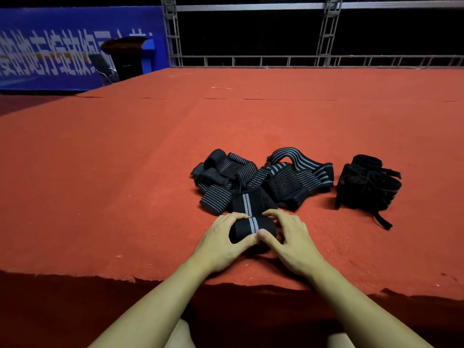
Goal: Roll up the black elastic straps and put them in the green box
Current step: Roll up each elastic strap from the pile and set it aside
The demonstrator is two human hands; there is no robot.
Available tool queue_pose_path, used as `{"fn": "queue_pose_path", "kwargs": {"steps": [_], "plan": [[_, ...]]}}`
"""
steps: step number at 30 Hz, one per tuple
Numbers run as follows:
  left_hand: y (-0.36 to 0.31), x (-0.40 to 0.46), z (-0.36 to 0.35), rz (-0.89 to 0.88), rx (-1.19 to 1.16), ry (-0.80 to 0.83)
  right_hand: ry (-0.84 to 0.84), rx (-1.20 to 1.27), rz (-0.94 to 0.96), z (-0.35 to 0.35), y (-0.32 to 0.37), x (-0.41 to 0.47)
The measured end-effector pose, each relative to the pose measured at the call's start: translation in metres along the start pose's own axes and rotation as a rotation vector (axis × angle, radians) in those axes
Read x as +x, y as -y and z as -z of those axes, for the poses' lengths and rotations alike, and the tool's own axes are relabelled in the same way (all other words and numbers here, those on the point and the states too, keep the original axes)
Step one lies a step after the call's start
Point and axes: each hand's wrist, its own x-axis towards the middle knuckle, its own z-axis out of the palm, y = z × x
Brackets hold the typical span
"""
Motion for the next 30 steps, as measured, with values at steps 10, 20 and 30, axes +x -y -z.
{"fn": "queue_pose_path", "kwargs": {"steps": [10,20,30], "plan": [[0.003,0.007,0.001,0.096,-0.116,-0.048,0.111,0.104,0.133,0.005,0.007,-0.004],[-0.003,0.013,0.000,0.206,-0.337,-0.175,0.145,0.158,0.117,0.004,0.005,-0.006],[-0.012,0.045,-0.014,0.547,-0.299,-0.256,0.123,0.184,0.183,0.003,0.003,-0.001]]}}
